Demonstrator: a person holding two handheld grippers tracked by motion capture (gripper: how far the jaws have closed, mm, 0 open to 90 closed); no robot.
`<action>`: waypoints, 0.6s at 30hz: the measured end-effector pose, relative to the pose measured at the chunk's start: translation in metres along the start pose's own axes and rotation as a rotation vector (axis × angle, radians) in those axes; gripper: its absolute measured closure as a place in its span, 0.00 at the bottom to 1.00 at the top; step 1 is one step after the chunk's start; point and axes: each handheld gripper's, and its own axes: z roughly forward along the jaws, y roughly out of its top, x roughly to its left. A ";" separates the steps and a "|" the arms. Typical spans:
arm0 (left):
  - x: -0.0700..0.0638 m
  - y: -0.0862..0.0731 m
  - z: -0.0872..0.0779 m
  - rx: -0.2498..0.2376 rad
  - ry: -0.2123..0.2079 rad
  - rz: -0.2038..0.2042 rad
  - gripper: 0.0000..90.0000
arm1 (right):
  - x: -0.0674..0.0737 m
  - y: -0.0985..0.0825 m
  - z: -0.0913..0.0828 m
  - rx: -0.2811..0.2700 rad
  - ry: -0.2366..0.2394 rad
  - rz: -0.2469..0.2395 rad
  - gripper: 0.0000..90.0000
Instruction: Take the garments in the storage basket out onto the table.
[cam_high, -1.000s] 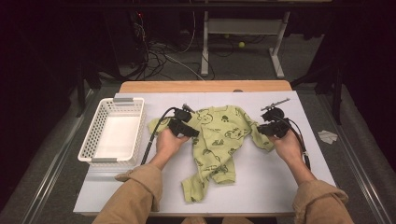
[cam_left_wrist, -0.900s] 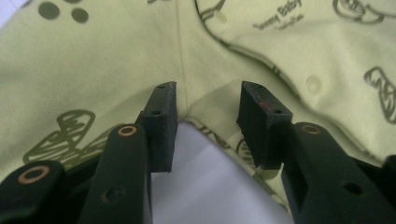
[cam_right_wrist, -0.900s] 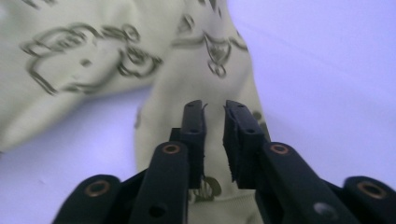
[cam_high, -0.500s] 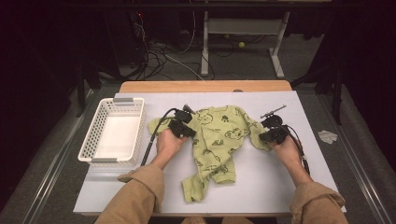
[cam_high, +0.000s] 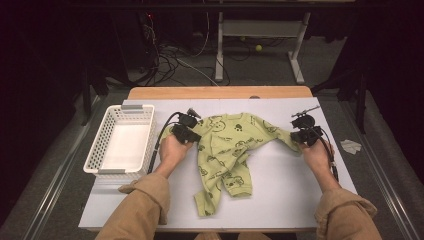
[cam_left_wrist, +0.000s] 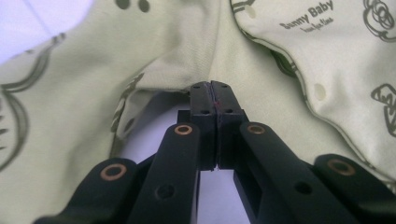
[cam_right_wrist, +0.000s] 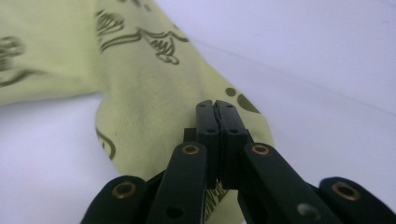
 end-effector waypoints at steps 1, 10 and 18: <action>0.002 0.000 0.000 0.000 0.005 -0.001 0.95 | -0.003 0.002 0.001 -0.005 -0.015 0.012 1.00; 0.004 -0.009 -0.007 -0.034 -0.029 0.018 0.80 | 0.000 0.005 0.002 -0.021 0.022 0.010 0.87; -0.022 -0.031 -0.020 -0.055 -0.100 0.068 0.60 | 0.044 -0.007 -0.036 -0.105 0.181 -0.120 0.88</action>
